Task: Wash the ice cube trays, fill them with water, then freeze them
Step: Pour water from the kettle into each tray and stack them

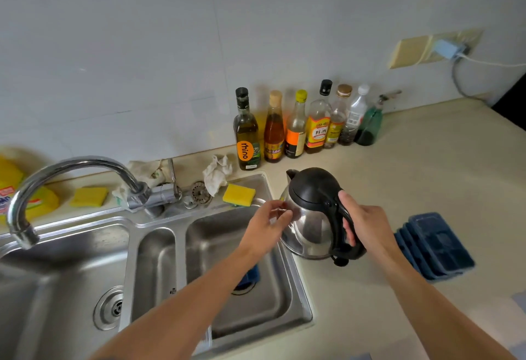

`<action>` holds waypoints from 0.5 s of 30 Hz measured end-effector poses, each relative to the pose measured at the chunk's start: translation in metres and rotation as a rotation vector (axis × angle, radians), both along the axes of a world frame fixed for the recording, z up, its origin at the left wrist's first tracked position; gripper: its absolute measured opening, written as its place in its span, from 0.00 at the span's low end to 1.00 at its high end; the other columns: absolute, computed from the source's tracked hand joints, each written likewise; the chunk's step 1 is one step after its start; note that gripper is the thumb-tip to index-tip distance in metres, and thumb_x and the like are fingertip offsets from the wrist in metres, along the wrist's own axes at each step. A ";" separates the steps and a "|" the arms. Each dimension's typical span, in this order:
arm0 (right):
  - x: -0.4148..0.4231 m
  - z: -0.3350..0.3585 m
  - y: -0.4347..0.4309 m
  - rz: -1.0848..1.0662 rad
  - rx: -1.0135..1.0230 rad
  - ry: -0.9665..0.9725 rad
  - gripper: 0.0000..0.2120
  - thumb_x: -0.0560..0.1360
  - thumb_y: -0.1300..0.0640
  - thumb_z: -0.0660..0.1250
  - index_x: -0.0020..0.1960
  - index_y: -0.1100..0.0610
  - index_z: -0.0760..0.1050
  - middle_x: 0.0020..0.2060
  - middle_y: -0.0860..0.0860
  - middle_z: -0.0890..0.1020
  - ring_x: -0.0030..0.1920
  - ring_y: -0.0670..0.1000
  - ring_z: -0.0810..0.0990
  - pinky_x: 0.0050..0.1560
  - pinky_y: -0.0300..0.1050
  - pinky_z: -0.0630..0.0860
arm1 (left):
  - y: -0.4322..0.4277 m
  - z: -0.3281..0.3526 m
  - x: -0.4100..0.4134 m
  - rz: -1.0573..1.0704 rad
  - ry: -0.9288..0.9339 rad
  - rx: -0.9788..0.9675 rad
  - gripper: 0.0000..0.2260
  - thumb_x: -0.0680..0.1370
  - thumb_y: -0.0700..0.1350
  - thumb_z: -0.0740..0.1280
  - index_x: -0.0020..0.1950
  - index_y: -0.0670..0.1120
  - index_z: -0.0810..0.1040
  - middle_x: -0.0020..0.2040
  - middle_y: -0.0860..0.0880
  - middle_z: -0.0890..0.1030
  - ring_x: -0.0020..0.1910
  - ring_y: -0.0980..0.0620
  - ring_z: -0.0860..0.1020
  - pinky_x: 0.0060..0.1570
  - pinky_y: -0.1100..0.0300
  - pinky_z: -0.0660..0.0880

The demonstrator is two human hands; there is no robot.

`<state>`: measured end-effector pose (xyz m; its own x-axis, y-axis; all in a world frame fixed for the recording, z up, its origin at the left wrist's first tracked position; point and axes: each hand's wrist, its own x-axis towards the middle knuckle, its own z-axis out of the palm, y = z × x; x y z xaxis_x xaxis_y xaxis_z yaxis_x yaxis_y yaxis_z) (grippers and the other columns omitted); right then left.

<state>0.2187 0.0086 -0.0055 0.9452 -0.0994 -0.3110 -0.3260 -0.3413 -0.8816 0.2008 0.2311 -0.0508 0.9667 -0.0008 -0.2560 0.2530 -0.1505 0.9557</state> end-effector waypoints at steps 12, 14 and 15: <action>0.070 -0.030 0.004 -0.093 0.047 -0.016 0.29 0.78 0.36 0.64 0.28 0.57 0.75 0.24 0.54 0.78 0.25 0.50 0.76 0.27 0.35 0.74 | -0.012 -0.004 0.092 -0.063 -0.030 0.071 0.07 0.81 0.48 0.69 0.56 0.56 0.73 0.60 0.50 0.80 0.62 0.55 0.77 0.59 0.61 0.73; 0.077 -0.032 0.004 -0.094 0.018 -0.025 0.30 0.77 0.35 0.63 0.27 0.56 0.75 0.24 0.54 0.78 0.26 0.49 0.77 0.30 0.37 0.75 | -0.016 -0.005 0.097 -0.049 -0.045 0.081 0.09 0.81 0.46 0.69 0.59 0.53 0.73 0.60 0.50 0.80 0.61 0.56 0.77 0.53 0.67 0.72; 0.079 -0.031 0.003 -0.092 0.002 -0.033 0.30 0.78 0.35 0.63 0.28 0.56 0.75 0.25 0.54 0.79 0.26 0.48 0.77 0.33 0.39 0.75 | -0.017 -0.005 0.099 -0.044 -0.054 0.092 0.10 0.81 0.45 0.69 0.60 0.51 0.73 0.60 0.50 0.80 0.61 0.55 0.77 0.51 0.69 0.71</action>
